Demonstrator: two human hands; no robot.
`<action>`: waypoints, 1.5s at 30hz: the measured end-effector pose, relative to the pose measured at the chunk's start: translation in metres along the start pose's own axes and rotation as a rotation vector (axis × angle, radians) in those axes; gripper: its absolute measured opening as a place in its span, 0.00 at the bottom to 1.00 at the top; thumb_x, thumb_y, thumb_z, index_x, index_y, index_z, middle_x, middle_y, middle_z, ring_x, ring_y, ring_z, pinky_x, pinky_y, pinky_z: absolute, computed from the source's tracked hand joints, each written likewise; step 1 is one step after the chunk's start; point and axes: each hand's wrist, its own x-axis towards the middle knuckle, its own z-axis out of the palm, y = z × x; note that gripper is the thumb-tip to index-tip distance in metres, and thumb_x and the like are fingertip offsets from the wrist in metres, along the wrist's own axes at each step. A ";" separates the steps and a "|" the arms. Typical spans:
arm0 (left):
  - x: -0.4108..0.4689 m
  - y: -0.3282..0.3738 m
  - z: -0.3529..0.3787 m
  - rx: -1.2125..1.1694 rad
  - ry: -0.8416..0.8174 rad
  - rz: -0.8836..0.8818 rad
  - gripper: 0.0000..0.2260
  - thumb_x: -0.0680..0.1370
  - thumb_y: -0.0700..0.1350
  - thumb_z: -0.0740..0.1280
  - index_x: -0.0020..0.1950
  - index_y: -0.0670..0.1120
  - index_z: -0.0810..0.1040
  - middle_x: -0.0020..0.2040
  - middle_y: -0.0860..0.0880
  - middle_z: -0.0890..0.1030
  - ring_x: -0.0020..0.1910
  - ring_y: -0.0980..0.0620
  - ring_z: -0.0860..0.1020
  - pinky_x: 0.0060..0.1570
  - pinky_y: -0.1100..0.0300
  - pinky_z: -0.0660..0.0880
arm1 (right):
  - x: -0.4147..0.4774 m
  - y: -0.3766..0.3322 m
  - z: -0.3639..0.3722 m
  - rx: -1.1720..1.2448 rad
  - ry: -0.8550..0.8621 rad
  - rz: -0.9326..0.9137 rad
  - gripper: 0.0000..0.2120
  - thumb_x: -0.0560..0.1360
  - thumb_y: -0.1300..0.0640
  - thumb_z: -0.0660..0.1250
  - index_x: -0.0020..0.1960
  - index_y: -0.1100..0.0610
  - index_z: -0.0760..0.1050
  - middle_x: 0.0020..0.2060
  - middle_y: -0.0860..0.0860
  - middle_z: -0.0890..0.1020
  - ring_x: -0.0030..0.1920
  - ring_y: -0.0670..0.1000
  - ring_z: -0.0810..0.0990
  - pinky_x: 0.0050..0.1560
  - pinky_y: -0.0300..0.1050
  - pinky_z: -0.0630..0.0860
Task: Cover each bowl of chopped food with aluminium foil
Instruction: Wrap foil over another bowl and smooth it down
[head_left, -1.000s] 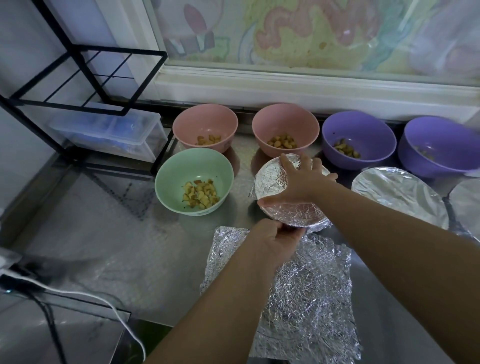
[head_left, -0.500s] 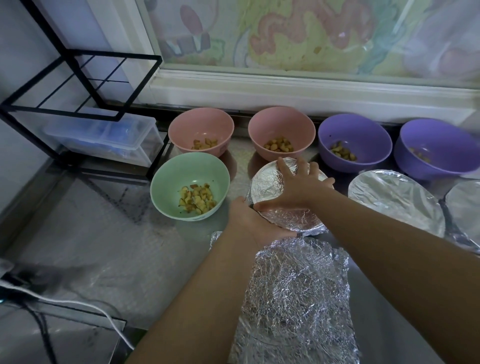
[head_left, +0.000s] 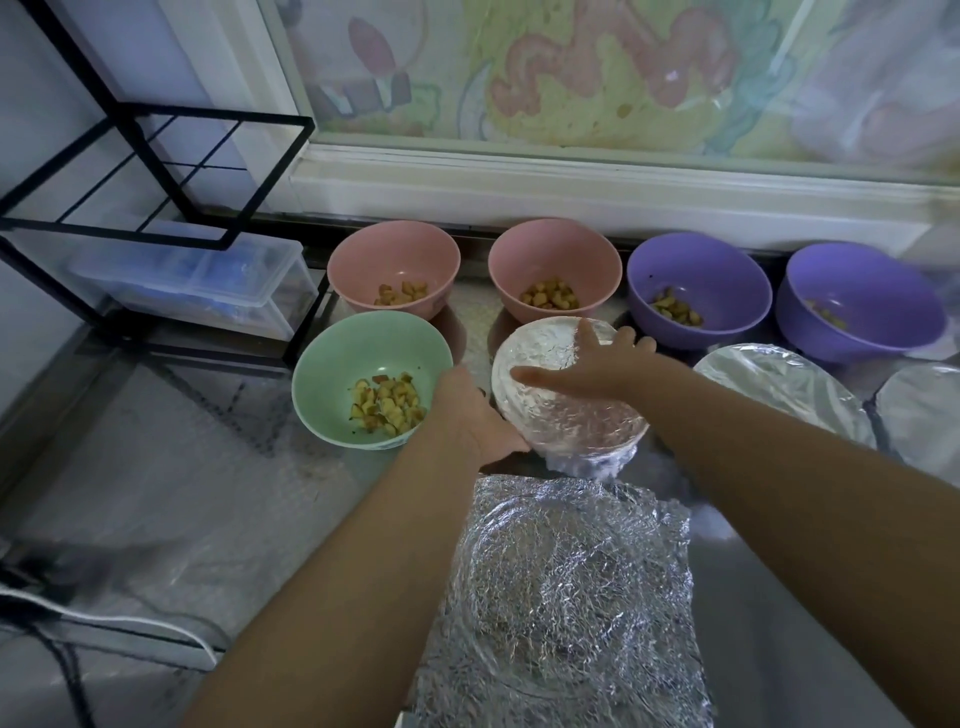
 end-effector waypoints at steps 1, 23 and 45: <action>0.006 0.001 -0.002 -0.118 -0.028 -0.017 0.25 0.84 0.53 0.51 0.77 0.40 0.63 0.76 0.39 0.67 0.74 0.37 0.66 0.74 0.51 0.61 | 0.002 0.004 -0.003 -0.020 -0.017 0.006 0.79 0.37 0.08 0.45 0.81 0.44 0.36 0.82 0.59 0.44 0.80 0.67 0.47 0.75 0.71 0.53; 0.008 -0.066 -0.037 0.002 0.050 0.024 0.06 0.81 0.40 0.62 0.46 0.42 0.76 0.28 0.50 0.74 0.30 0.56 0.69 0.26 0.66 0.66 | 0.012 -0.008 -0.006 -0.249 -0.038 -0.333 0.70 0.48 0.17 0.69 0.77 0.33 0.32 0.80 0.49 0.33 0.79 0.65 0.31 0.68 0.84 0.50; 0.028 -0.071 -0.066 0.658 -0.053 0.507 0.08 0.78 0.37 0.70 0.55 0.46 0.77 0.52 0.40 0.83 0.54 0.44 0.83 0.60 0.47 0.78 | 0.013 -0.008 -0.005 -0.239 -0.047 -0.338 0.69 0.50 0.19 0.70 0.78 0.33 0.32 0.80 0.49 0.33 0.78 0.66 0.31 0.69 0.83 0.51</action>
